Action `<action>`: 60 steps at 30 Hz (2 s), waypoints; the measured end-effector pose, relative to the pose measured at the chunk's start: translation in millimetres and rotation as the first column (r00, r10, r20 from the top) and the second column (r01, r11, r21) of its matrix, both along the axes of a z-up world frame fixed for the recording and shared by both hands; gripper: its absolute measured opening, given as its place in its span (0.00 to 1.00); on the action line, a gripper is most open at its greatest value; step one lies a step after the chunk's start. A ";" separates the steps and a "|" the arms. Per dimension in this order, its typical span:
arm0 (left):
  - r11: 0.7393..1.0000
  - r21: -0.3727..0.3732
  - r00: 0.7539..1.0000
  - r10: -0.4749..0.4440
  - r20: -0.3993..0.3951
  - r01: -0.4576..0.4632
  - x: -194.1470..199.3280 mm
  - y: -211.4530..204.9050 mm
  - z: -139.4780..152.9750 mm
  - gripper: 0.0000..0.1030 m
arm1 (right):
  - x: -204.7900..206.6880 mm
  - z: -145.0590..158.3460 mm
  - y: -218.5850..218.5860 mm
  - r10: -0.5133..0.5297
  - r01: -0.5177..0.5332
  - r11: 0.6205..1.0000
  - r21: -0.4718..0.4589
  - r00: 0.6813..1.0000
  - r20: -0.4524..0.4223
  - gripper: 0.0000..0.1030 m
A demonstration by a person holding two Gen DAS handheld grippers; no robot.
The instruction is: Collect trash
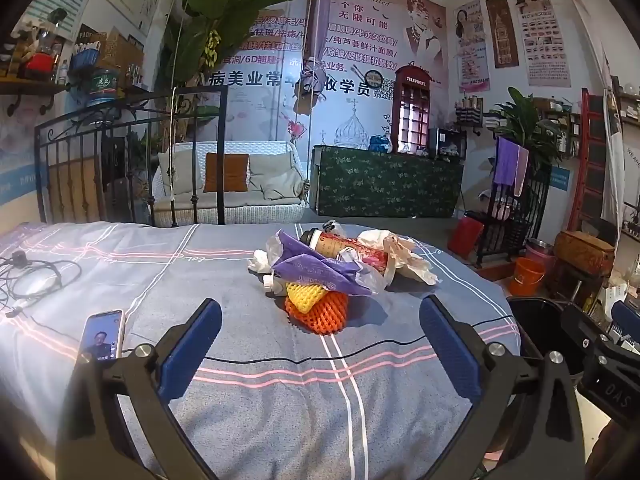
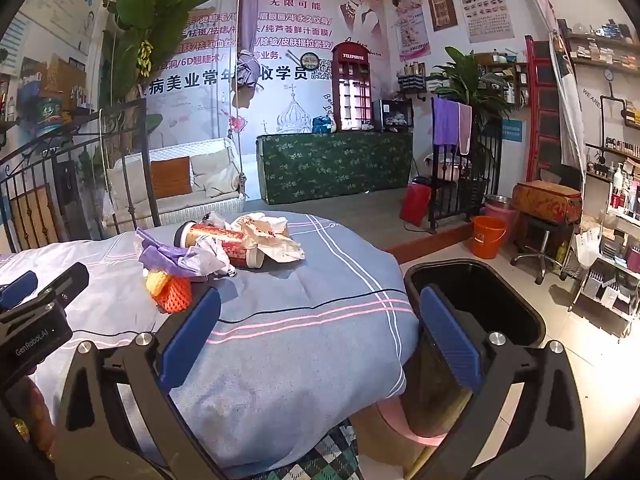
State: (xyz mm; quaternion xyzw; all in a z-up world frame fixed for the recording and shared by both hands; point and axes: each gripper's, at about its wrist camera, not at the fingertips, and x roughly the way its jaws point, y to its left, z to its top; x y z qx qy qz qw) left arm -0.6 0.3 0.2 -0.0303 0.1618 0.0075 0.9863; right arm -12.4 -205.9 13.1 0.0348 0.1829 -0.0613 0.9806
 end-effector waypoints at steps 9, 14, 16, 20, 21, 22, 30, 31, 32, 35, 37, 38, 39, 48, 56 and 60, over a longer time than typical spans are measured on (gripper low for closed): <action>1.000 0.019 1.000 0.007 -0.007 -0.007 0.6 -4.2 7.6 0.95 | 1.7 -1.4 0.2 0.000 0.000 1.000 -0.001 1.000 0.015 0.96; 1.000 0.013 1.000 0.007 -0.001 -0.007 1.7 -0.8 -3.9 0.95 | -4.7 0.6 -2.9 -0.002 0.002 1.000 0.005 1.000 0.010 0.96; 1.000 0.015 1.000 0.008 0.001 -0.008 -1.1 -1.5 -4.6 0.95 | -5.0 0.4 -2.2 -0.002 0.002 1.000 0.006 1.000 0.013 0.96; 1.000 0.014 1.000 0.012 0.005 -0.012 -0.7 -2.2 -6.6 0.95 | -5.1 -0.1 -1.6 0.000 0.000 1.000 0.006 1.000 0.012 0.96; 1.000 0.015 1.000 0.012 0.005 -0.012 -0.7 -2.5 -7.5 0.95 | -5.7 0.5 -1.8 -0.001 0.000 1.000 0.009 1.000 0.011 0.96; 1.000 0.016 1.000 0.013 0.004 -0.013 -0.7 -3.0 -8.6 0.95 | -2.9 -1.1 -2.0 -0.001 0.001 1.000 0.011 1.000 0.009 0.96; 1.000 0.018 1.000 0.011 -0.002 -0.011 -0.3 -2.1 -11.8 0.95 | -2.6 -2.7 -1.5 0.000 0.000 1.000 0.009 1.000 0.003 0.96; 1.000 0.017 1.000 0.011 -0.003 -0.010 0.0 -1.1 -10.9 0.95 | -2.6 -2.9 -1.6 0.001 -0.001 1.000 0.009 1.000 0.003 0.96; 1.000 0.016 1.000 0.010 -0.003 -0.010 0.0 -1.1 -10.7 0.95 | -2.7 -2.9 -1.8 0.002 -0.002 1.000 0.011 1.000 0.003 0.96; 1.000 0.017 1.000 0.011 -0.003 -0.011 0.1 -1.7 -11.2 0.95 | -3.2 -3.7 -1.2 0.000 0.000 1.000 0.011 1.000 0.008 0.96; 1.000 0.017 1.000 0.012 -0.002 -0.011 0.1 -1.5 -11.7 0.95 | -3.3 -4.1 -1.0 0.000 0.000 1.000 0.012 1.000 0.007 0.96; 1.000 0.017 1.000 0.010 -0.002 -0.010 0.1 -1.2 -11.3 0.95 | -3.2 -4.3 -0.8 0.000 0.000 1.000 0.012 1.000 0.008 0.96; 1.000 0.017 1.000 0.009 -0.003 -0.009 0.1 -1.2 -11.2 0.95 | -3.2 -4.0 -0.9 0.000 0.000 1.000 0.011 1.000 0.008 0.96; 1.000 0.016 1.000 0.010 -0.006 -0.010 0.7 -1.1 -10.8 0.95 | -2.7 -5.6 0.3 0.001 -0.001 1.000 0.011 1.000 0.005 0.96; 1.000 0.016 1.000 0.014 -0.009 -0.014 -0.3 -1.1 -11.5 0.95 | -1.7 -7.0 1.6 0.003 -0.003 1.000 0.011 1.000 0.002 0.96; 1.000 0.015 1.000 0.013 -0.012 -0.013 -0.4 -0.8 -11.8 0.95 | -1.6 -6.9 1.6 0.003 -0.003 1.000 0.012 1.000 0.002 0.96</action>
